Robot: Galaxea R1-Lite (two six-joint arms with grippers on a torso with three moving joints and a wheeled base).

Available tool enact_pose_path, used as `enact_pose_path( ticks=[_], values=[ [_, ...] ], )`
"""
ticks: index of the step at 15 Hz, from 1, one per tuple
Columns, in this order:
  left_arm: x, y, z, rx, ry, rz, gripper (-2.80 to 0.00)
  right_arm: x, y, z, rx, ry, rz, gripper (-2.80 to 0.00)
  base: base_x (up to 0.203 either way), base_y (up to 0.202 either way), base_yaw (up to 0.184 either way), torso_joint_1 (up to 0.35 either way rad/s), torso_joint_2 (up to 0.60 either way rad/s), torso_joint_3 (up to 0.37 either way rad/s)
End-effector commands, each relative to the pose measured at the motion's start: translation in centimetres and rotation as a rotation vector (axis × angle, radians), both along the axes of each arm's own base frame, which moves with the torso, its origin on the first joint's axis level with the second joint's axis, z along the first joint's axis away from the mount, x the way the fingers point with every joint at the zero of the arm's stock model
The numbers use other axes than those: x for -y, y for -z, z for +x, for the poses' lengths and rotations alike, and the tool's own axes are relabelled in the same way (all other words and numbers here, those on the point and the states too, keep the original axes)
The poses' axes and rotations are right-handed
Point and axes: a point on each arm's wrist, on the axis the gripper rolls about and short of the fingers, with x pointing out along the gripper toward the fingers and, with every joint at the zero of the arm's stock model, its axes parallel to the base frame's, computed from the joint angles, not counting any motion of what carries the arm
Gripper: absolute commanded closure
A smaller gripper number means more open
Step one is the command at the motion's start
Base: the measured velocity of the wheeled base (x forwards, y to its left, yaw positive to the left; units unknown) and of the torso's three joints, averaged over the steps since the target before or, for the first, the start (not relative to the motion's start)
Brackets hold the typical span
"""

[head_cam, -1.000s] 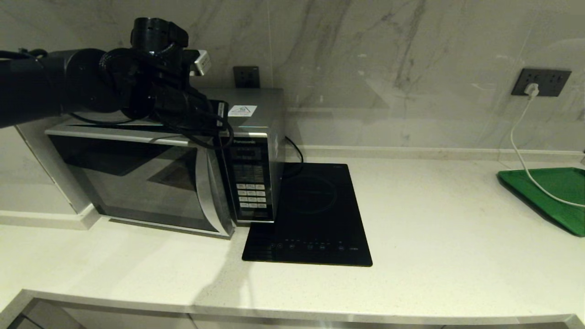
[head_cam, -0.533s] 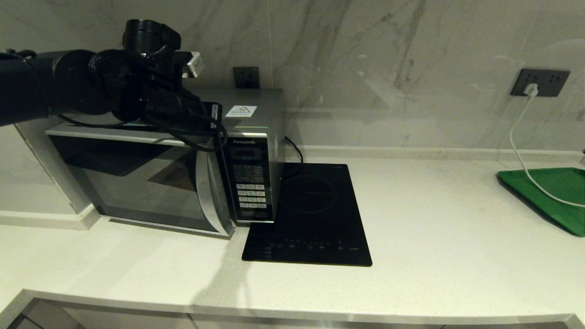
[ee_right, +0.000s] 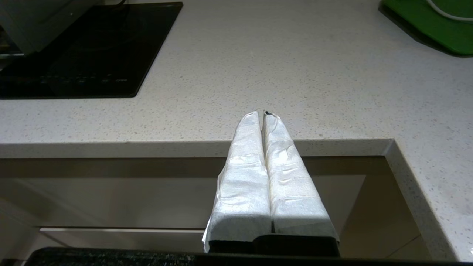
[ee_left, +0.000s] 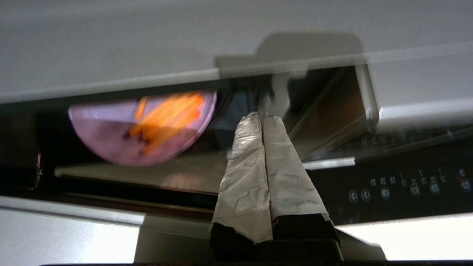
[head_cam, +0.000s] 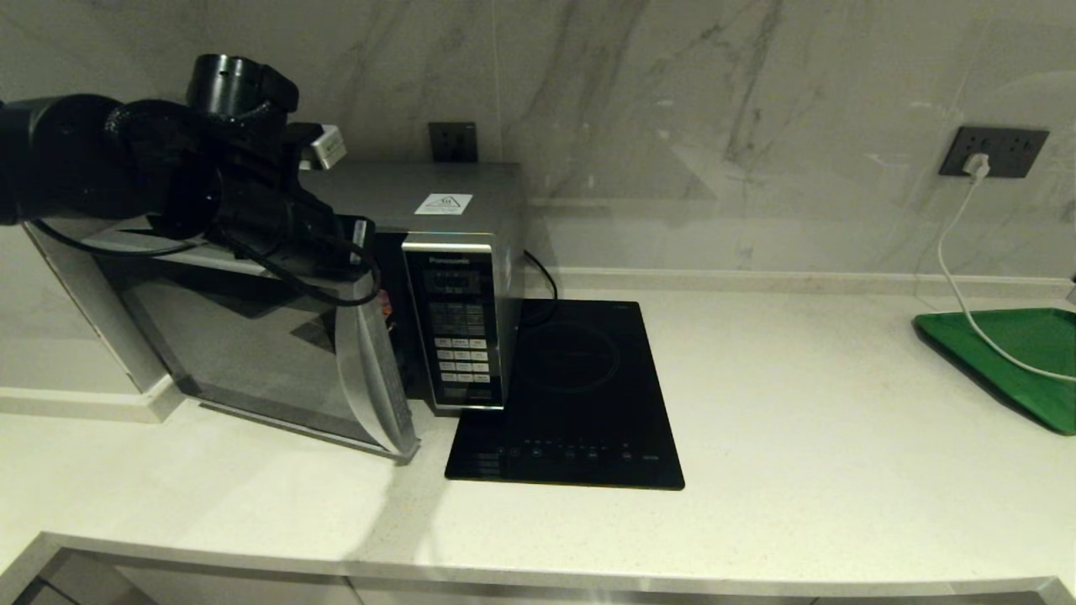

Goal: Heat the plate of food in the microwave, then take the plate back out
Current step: Open the microwave oven

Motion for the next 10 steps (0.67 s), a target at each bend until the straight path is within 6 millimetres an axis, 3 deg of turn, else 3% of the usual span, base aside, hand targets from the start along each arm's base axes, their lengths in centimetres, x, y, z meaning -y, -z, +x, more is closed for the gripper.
enact_pose_path(
  ticks=[1, 7, 10],
  values=[
    [-1.0, -0.9, -1.1, 0.010, -0.020, -0.003, 0.00, 0.0, 0.0, 0.0, -0.003, -0.001, 0.000, 0.00, 0.000, 0.000, 0.000, 0.000, 0.00, 0.000],
    [-3.9, -2.8, -4.9, 0.032, -0.068, 0.023, 0.00, 0.0, 0.0, 0.0, -0.002, -0.001, 0.000, 0.00, 0.000, 0.000, 0.000, 0.000, 0.00, 0.000],
    [-5.7, -1.9, -7.1, -0.021, -0.109, 0.046, 0.00, 0.0, 0.0, 0.0, -0.002, -0.001, 0.000, 0.00, 0.000, 0.000, 0.000, 0.000, 0.00, 0.000]
  ],
)
